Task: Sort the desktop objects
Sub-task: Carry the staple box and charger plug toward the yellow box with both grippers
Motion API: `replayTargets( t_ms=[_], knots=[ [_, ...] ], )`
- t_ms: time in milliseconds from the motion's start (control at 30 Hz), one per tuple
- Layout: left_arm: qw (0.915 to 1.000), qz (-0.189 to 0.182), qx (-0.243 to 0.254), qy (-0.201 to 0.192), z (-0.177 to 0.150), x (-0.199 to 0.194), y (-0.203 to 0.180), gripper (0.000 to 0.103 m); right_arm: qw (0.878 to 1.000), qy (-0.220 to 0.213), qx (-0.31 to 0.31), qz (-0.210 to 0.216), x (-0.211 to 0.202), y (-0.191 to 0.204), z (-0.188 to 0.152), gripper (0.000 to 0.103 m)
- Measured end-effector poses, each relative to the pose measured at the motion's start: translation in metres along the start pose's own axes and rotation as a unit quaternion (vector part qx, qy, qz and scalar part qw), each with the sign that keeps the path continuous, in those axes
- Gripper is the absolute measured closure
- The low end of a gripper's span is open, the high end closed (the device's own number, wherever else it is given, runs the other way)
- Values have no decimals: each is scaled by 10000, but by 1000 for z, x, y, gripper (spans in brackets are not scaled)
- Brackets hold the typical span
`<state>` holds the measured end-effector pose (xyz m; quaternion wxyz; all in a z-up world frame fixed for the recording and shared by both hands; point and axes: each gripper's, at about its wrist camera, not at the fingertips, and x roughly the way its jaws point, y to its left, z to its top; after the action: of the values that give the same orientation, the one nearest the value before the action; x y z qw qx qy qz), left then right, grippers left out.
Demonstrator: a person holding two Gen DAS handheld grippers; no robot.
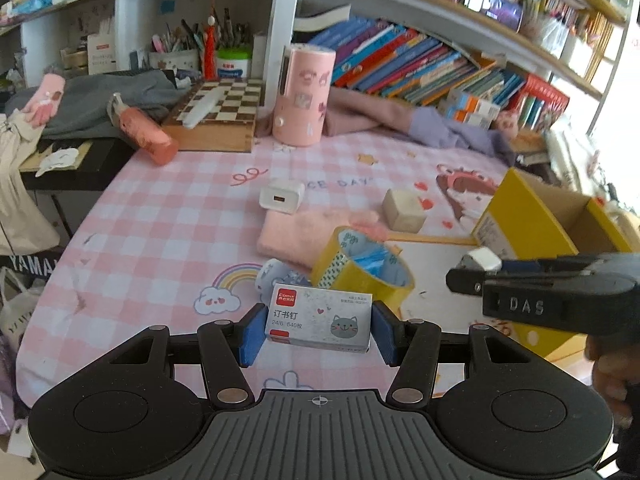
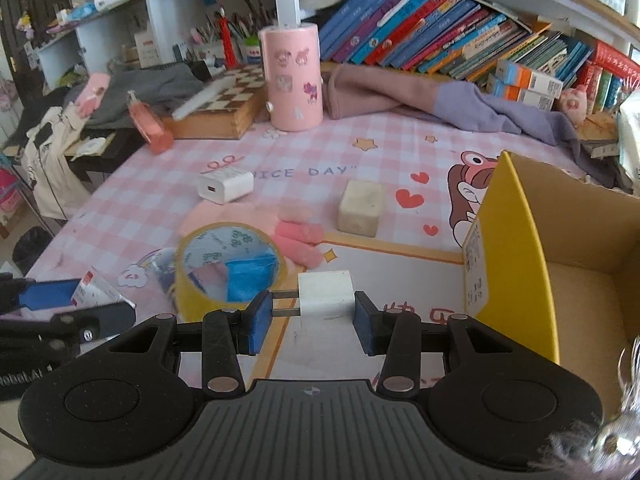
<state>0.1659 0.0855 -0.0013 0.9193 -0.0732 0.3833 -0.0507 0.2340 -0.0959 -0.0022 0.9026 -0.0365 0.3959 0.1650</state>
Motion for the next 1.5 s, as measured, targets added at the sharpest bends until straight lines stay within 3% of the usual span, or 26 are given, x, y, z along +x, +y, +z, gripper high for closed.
replayTargets(
  t_ms=[300, 700, 1133, 1500],
  knots=[
    [9997, -119, -74, -193, -19, -33, 2, 49, 9996, -218, -156, 3, -36, 19, -28, 63],
    [9993, -257, -44, -272, -55, -79, -6, 49, 9995, -215, 201, 119, -81, 29, -68, 63],
    [9971, -533, 387, -367, -89, -113, -35, 49, 9985, -422, 352, -82, -133, 34, -117, 63],
    [9924, -880, 804, -299, -107, -127, -54, 49, 9939, -456, 906, -424, -167, 25, -152, 63]
  ],
)
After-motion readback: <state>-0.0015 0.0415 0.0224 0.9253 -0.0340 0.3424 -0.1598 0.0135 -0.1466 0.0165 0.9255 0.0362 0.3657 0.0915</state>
